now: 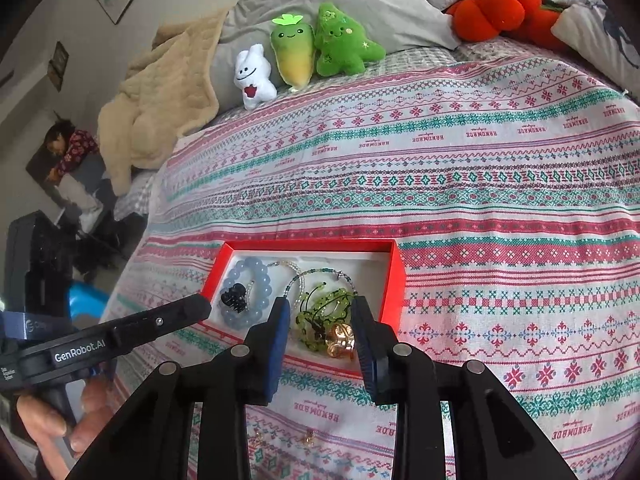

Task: Organize jewelry
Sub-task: 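Move the left gripper to another gold earring on the cover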

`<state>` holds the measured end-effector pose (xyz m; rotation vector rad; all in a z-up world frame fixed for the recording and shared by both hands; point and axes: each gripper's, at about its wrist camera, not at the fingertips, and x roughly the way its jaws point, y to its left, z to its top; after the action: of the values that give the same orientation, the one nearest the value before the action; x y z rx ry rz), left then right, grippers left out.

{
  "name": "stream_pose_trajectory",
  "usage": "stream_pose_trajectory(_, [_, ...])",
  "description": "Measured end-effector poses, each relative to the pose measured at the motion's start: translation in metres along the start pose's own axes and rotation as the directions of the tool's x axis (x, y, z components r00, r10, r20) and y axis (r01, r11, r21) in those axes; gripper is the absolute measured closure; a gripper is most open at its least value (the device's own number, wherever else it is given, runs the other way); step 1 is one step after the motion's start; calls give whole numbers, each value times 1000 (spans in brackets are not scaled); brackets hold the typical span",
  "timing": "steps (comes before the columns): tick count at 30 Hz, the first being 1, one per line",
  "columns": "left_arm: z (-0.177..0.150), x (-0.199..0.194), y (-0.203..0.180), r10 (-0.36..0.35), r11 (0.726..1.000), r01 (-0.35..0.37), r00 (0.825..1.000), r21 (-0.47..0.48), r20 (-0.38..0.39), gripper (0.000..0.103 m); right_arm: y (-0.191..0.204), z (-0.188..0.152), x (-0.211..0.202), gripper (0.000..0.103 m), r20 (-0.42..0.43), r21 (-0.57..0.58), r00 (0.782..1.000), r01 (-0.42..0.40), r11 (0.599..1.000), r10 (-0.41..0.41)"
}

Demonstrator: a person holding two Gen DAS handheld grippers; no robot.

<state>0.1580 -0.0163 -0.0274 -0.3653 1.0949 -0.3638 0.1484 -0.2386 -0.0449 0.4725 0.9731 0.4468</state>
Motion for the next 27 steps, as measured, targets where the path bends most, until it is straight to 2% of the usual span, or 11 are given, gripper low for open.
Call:
stream_pose_trajectory(2, [-4, -2, 2, 3, 1000, -3, 1000, 7, -11, 73, 2, -5, -2, 70, -12, -7, 1000, -7, 1000, 7])
stream_pose_trajectory(11, [-31, -1, 2, 51, 997, -45, 994, 69, -96, 72, 10, -30, 0, 70, -93, -58, 994, 55, 997, -61])
stream_pose_trajectory(18, [-52, 0, -7, 52, 994, -38, 988, 101, -144, 72, 11, -40, 1, 70, -121, -63, 988, 83, 994, -91])
stream_pose_trajectory(27, [-76, 14, -16, 98, 984, -66, 976, 164, -197, 72, 14, -49, 1, 70, -139, -74, 983, 112, 991, -121])
